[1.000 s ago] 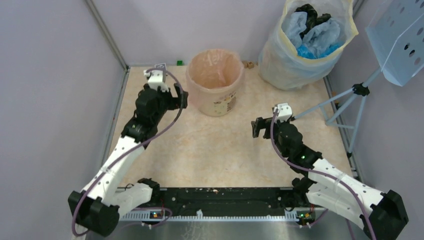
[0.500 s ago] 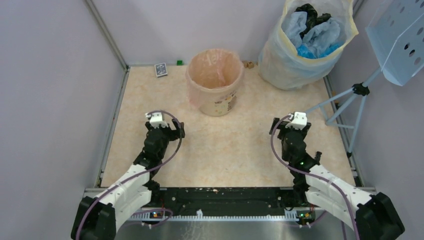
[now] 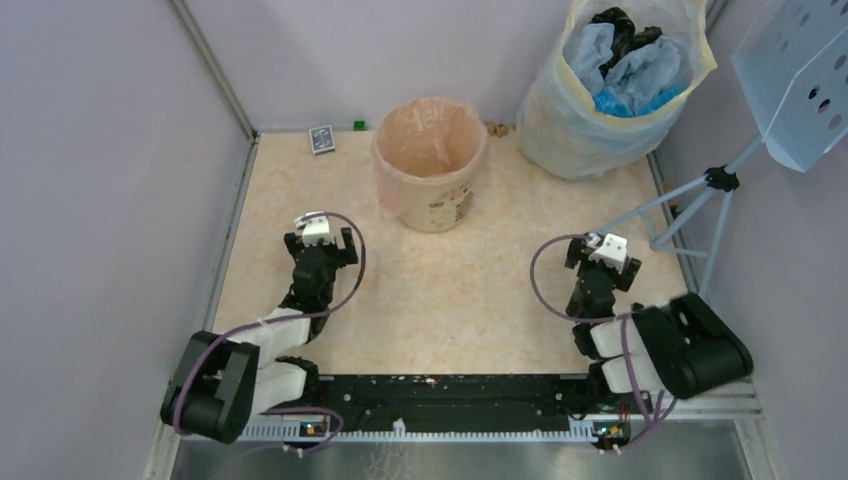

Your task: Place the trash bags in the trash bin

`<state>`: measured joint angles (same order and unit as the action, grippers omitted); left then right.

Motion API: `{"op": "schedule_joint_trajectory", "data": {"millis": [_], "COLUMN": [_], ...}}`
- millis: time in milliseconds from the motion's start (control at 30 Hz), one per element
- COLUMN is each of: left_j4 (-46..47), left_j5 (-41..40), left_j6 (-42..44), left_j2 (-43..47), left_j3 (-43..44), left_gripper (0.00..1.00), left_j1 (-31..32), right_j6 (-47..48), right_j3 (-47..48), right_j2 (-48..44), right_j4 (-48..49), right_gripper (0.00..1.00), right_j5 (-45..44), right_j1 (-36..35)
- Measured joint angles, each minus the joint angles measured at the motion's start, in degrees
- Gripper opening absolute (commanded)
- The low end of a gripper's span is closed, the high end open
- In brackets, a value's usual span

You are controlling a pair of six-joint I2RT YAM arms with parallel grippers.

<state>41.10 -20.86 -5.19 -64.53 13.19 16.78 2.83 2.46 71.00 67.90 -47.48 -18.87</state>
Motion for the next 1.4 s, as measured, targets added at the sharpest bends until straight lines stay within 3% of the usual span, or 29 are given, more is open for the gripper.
{"op": "schedule_joint_trajectory", "data": {"millis": [100, 167, 333, 500, 667, 900, 1400], "left_j4": [2.6, 5.97, 10.6, 11.91, 20.7, 21.51, 21.42], "left_j5": [1.66, 3.04, 5.73, 10.47, 16.24, 20.94, 22.99], "left_j6": [0.74, 1.36, 2.56, 5.29, 6.71, 7.8, 8.39], "left_j2": [-4.02, -6.86, -12.63, -17.09, -24.15, -25.94, -25.94], "left_j3": [-0.07, -0.46, -0.59, 2.23, 2.29, 2.14, 2.14], "left_gripper": [0.99, 0.99, 0.99, 0.99, 0.99, 0.99, 0.99], "left_j1": [-4.04, -6.56, -10.6, -11.63, -13.75, -14.29, -14.29], "right_j6": [2.95, 4.2, 3.76, -0.98, -1.77, -1.51, -1.46], "right_j3": [-0.57, 0.42, 4.79, 5.07, 5.27, 5.27, 5.29], "right_j2": [12.96, 15.5, 12.79, 12.28, 12.59, 12.63, 12.63], "right_j4": [8.07, 9.09, 8.26, 6.97, 3.56, 3.39, 3.19], "right_gripper": [0.97, 0.98, 0.91, 0.93, 0.94, 0.94, 0.95], "right_j5": [-0.83, -0.11, 6.56, 19.1, 26.43, 29.99, 31.26], "right_j1": [0.57, 0.55, 3.78, 13.44, 13.7, 13.62, 13.62]}}
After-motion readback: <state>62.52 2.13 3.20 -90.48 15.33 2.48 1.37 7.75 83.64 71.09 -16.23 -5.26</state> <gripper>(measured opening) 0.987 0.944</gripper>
